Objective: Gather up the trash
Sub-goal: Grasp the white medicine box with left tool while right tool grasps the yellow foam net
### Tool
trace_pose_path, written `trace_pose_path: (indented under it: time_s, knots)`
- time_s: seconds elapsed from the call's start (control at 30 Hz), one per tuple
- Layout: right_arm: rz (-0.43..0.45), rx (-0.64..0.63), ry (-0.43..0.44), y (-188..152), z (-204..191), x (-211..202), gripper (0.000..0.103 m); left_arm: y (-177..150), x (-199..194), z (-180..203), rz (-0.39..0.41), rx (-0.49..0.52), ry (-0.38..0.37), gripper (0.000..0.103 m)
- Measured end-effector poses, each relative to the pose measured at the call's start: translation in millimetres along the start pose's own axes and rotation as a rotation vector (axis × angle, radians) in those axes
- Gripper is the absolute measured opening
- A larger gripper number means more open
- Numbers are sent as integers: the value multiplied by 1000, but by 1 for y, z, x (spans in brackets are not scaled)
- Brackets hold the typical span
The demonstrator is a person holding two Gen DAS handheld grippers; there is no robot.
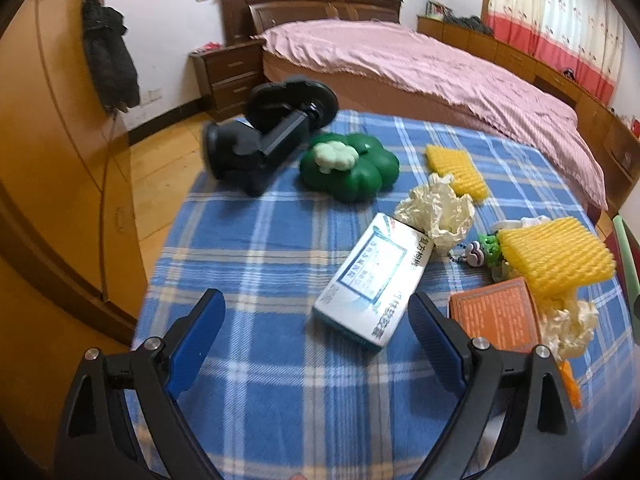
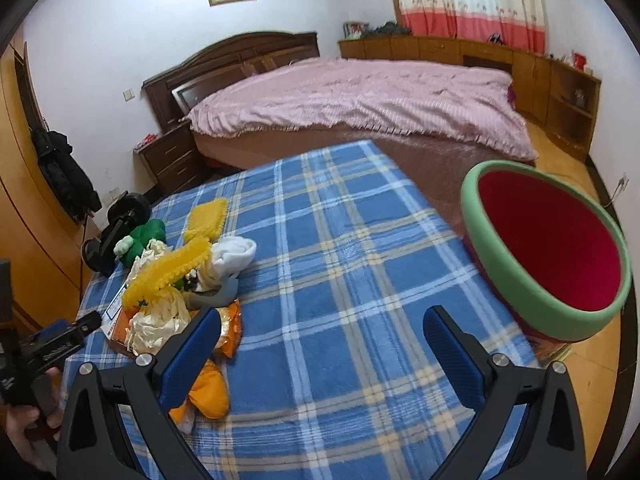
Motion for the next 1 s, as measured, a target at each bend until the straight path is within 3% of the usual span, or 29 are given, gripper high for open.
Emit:
trace_pose_path:
  time_s: [0.17,0.43,0.63,0.73,1.0]
  knots:
    - [-18,-1,15,3,-6,10,103,7,24,5,-51,11,-21,93]
    - [-20,6,-1,6,-10,21,103,15,42,17,-80,29,-115,92]
    - [-25,3,-28,13,-13,28,103,13,51,17,-136,21,-167,84]
    - [-14,1,-32,16,-14,25,103,12,52,13,-139,1,-160,71]
    - [6,-25,5,29,-27,17,103,4,40,-6,-114,-55,-183,68]
Point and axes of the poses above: each gripper's, at about its wrist camera, not at the fingertips, and x roughly the way its jaws point, z to its right, y to its top, the point moved 1 cm from there along x, roughly the way its jaws point, and after that the axes turned 5 degrees about -x, right-handed, at the moved point
